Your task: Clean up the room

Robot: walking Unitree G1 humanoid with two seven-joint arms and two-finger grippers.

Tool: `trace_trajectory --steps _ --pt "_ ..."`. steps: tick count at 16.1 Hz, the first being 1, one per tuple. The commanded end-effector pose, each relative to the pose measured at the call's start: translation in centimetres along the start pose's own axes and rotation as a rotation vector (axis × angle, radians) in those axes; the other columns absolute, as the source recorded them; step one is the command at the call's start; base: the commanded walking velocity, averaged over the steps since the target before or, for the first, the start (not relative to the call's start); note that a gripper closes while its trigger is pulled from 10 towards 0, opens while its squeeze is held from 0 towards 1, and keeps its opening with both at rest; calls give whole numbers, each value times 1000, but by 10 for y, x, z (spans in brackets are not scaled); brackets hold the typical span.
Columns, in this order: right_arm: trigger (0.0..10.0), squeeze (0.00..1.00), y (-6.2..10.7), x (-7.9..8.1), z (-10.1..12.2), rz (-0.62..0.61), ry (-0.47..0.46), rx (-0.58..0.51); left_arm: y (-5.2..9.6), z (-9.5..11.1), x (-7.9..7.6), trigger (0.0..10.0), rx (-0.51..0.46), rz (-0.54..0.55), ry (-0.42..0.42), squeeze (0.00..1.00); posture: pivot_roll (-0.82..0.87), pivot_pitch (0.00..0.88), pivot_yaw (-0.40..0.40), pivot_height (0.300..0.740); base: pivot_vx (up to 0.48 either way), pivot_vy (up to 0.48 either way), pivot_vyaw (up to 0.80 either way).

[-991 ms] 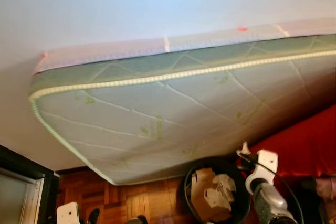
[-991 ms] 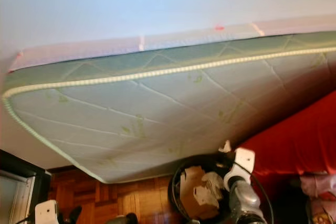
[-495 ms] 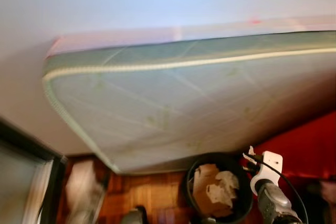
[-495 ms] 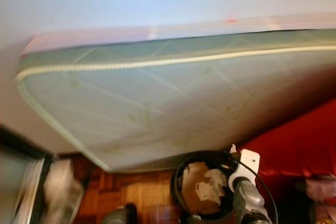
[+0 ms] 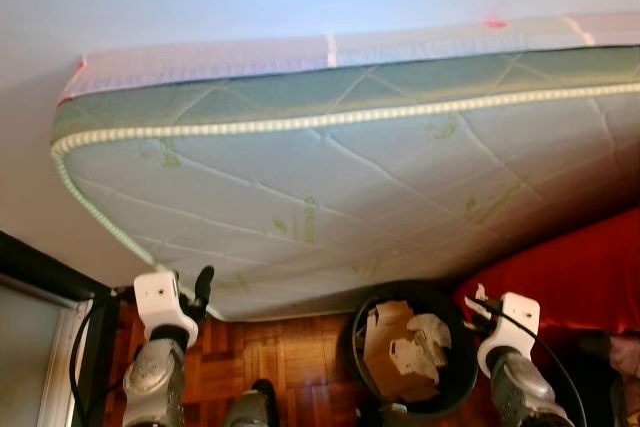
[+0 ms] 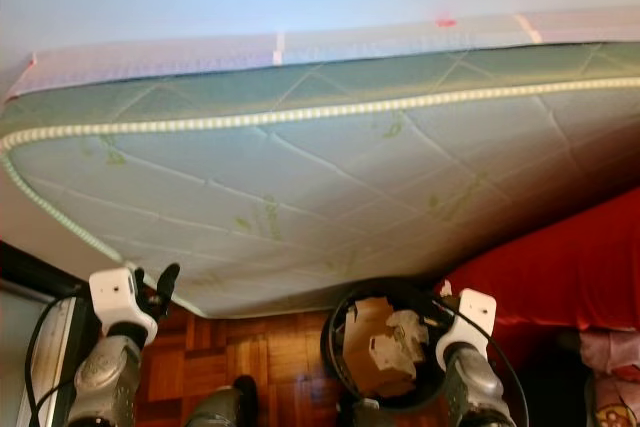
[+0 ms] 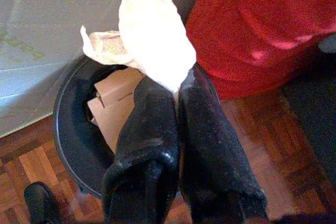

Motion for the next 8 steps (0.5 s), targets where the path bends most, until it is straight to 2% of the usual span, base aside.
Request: trace_trajectory --steps 1,5,6,8 --pt "10000 0 4 -7 -16 -18 -12 46 9 -13 2 10000 49 6 -5 0 189 290 -36 740 0 0 0" --pt "10000 0 4 -8 -16 -20 -19 50 16 -19 0 10000 53 3 -7 0 195 288 -40 740 0 0 0" --pt "10000 1000 5 -7 -18 -19 -19 55 18 -19 1 10000 60 3 -11 0 193 288 -39 740 0 0 0" --pt "10000 1000 5 -6 -19 -10 -22 58 18 -18 1 10000 66 1 -15 0 191 290 -37 740 0 0 0"
Point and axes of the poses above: a point about 5 cm out from each wrist's last joint towards the gripper, its own y axis pointing back from the gripper into the wrist, its own z axis along the axis of the wrist's last joint, x = y × z, the point moved 3 cm from there along -y, pointing out of the wrist towards the gripper, and after that the axes turned 13 degrees about y, right-handed, at the moved point
